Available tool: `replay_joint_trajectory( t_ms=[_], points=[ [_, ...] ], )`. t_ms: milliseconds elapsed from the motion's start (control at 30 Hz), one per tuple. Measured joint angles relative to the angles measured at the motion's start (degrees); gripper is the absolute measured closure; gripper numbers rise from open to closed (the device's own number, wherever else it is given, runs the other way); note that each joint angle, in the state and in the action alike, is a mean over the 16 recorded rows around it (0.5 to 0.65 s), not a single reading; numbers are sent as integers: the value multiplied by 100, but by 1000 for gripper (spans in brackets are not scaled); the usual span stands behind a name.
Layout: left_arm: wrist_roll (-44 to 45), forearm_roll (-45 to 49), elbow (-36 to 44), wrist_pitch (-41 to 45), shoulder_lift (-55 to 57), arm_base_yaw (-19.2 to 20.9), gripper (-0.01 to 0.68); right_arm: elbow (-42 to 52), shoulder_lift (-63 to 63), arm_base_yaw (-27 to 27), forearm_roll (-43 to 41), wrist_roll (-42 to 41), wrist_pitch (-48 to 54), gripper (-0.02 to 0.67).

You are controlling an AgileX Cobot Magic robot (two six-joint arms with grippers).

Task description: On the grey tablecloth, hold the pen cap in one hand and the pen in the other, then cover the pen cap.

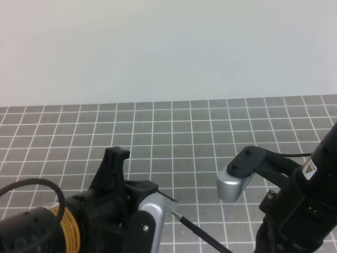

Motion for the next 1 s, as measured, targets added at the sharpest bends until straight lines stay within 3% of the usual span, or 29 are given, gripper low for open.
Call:
replay_joint_trajectory(
  t_ms=[1000],
  points=[
    [-4, -5, 0, 212, -11, 0, 603, -3, 76, 0, 65, -219, 0, 584]
  ],
)
